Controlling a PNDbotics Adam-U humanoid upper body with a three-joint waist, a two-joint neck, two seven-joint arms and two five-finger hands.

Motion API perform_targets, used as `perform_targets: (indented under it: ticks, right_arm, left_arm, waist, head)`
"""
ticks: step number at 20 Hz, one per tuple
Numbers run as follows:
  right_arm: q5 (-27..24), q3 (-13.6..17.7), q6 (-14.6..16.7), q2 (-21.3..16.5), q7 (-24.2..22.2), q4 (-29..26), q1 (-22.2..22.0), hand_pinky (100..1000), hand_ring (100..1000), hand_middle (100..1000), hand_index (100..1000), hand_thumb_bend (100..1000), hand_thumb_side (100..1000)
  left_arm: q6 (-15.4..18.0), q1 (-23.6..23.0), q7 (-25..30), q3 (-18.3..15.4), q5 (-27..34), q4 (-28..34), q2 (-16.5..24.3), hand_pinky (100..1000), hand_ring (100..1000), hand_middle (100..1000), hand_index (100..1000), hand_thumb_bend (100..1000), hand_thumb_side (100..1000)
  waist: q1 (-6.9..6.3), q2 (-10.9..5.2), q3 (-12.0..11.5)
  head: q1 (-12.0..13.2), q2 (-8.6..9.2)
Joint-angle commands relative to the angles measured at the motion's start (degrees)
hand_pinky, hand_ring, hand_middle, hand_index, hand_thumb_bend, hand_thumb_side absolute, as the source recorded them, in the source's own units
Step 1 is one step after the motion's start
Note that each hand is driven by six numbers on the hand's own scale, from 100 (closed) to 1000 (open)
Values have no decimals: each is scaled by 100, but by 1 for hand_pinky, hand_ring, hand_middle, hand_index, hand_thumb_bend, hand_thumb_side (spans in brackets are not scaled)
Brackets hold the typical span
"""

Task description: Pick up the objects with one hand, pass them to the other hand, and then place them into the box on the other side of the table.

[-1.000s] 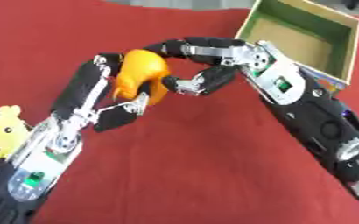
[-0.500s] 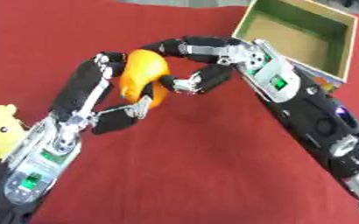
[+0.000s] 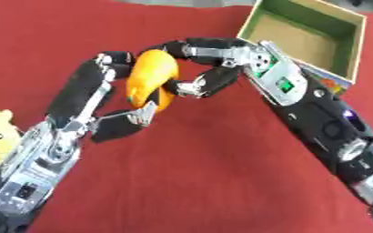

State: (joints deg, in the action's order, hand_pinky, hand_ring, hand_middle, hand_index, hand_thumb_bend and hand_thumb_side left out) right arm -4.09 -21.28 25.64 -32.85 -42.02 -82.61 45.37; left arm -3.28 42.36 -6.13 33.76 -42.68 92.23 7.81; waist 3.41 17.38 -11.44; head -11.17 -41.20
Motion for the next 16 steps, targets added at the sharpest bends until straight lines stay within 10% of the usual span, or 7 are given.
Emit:
perform_targets:
  ticks: [1, 8, 16]
  right_arm:
    - [-78, 19, 974, -102, -994, -79, 67, 996, 1000, 828, 973, 100, 592]
    - [-618, -11, 468, -126, -994, -318, 47, 931, 1000, 490, 671, 100, 283]
    - [-1172, 65, -310, -171, -994, -654, 33, 891, 1000, 355, 508, 100, 222]
  left_arm:
    - [-36, 118, 19, 9, -28, 75, -33, 608, 633, 503, 439, 100, 422]
    - [-201, 145, -94, -49, -157, -251, -113, 607, 634, 507, 492, 100, 336]
    - [-367, 147, -303, -73, -255, -476, -155, 603, 631, 505, 511, 100, 239]
  waist:
    - [-13, -90, 9]
    - [-12, -91, 31]
    - [-10, -101, 45]
  head:
    - [-7, -23]
    - [5, -33]
    - [-5, -32]
